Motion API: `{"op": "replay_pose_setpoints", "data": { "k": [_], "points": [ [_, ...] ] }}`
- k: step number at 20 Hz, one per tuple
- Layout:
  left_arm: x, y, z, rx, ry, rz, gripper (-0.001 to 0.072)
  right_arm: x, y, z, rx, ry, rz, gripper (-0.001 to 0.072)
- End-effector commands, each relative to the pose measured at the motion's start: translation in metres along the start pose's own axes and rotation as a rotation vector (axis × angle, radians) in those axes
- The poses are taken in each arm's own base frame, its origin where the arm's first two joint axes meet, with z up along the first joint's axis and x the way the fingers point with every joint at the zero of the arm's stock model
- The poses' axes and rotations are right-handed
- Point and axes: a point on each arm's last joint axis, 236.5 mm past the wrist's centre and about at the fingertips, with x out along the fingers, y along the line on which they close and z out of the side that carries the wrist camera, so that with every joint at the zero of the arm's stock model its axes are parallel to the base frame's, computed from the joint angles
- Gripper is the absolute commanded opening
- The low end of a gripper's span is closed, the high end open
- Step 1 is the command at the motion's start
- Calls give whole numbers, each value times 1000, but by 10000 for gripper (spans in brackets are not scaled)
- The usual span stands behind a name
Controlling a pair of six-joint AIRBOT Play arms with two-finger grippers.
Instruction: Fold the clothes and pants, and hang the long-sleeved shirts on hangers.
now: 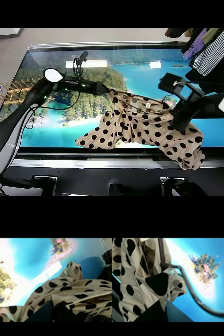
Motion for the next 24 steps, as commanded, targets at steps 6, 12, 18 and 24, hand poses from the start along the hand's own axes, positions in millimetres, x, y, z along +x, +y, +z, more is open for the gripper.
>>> {"op": "replay_pose_setpoints", "data": {
  "k": [6,12,18,24],
  "points": [
    [-21,-37,39,78,-63,-4,14,59,17,46,57,-14,109,16],
    [-65,-91,22,150,-16,-33,12,99,6,99,240,-116,41,16],
    [-50,-86,-107,69,111,14,14,83,-13,131,272,-245,-9,16],
    [-21,-66,-140,23,111,52,507,43,12,120,172,-256,56,16]
  ]
}}
